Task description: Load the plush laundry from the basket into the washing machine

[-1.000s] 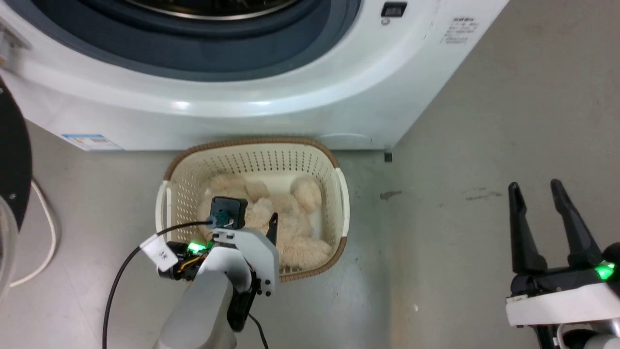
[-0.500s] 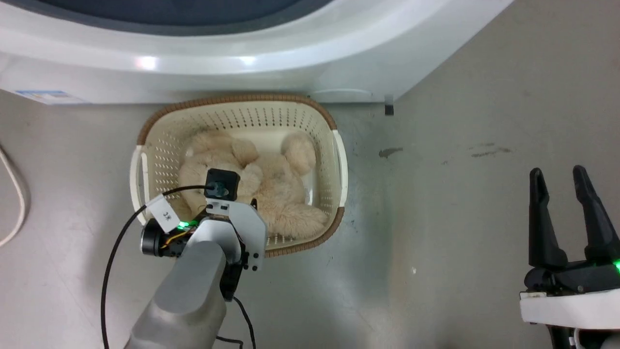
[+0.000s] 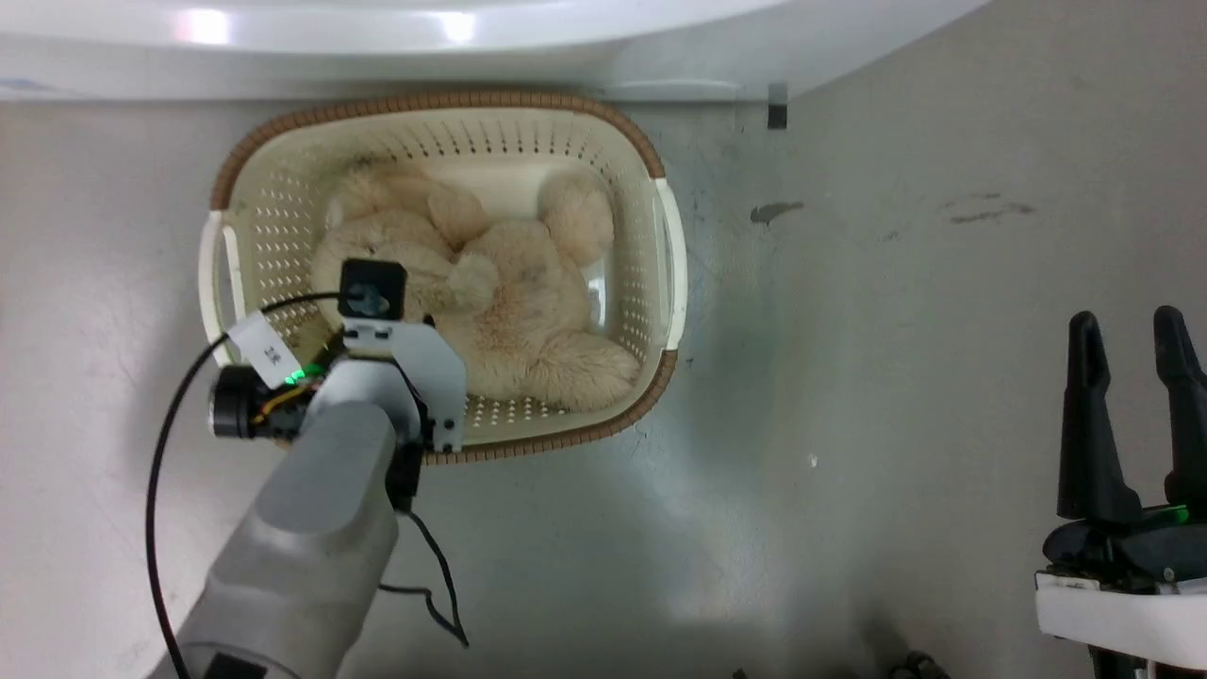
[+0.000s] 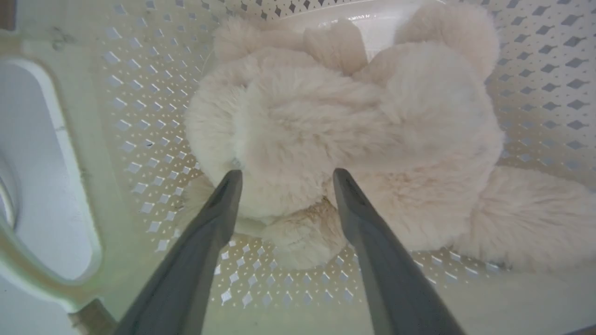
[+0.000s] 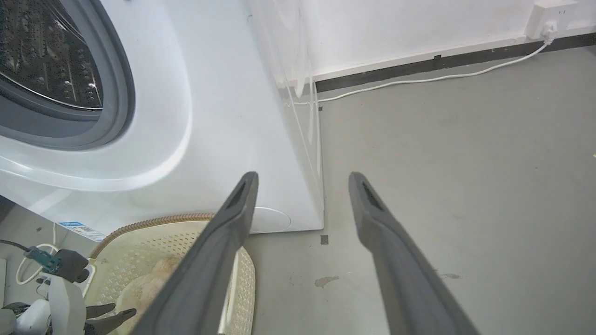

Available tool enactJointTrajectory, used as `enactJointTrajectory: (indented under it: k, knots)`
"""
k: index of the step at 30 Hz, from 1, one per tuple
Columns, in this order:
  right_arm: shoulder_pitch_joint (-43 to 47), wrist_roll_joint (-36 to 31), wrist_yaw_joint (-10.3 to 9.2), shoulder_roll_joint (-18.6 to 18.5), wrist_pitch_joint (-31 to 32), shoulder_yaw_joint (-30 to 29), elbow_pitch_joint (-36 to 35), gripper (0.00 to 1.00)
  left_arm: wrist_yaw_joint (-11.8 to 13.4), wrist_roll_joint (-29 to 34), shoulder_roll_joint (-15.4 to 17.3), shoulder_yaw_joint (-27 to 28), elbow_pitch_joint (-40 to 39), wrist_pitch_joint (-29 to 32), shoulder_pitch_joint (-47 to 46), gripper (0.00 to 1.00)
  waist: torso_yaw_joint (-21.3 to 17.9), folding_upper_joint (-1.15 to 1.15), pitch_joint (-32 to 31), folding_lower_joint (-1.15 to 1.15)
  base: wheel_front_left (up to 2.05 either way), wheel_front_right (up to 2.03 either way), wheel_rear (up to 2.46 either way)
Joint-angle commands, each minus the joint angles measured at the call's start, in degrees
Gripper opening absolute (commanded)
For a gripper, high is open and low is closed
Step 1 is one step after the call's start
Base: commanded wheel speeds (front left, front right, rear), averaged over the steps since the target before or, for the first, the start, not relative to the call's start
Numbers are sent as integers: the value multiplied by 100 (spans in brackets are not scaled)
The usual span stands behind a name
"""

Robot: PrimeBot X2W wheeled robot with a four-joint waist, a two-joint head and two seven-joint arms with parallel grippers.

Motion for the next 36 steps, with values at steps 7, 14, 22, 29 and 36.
enactJointTrajectory:
  k: [7,14,22,29,36]
  knots:
    - [85,279,4,-3,-154,27,-195,100,61,106,117,-636,546,8,-861,100,-22,0,567,-1,0,0,0]
    - [-2,479,4,-3,-265,146,-225,100,26,350,13,-1307,988,423,-1574,100,-94,0,890,-1,0,0,0]
    - [-119,721,4,-3,-411,208,-259,100,-87,240,132,-1719,1511,998,-2051,0,-250,0,1212,-1,0,0,0]
    - [-357,845,5,-4,-505,384,-83,100,-228,105,96,-1987,1747,924,-2304,0,-271,0,1295,-1,0,0,0]
    - [-639,845,5,-4,-516,518,328,100,-316,-14,-41,-1988,1690,717,-2025,0,-186,0,779,-1,0,0,0]
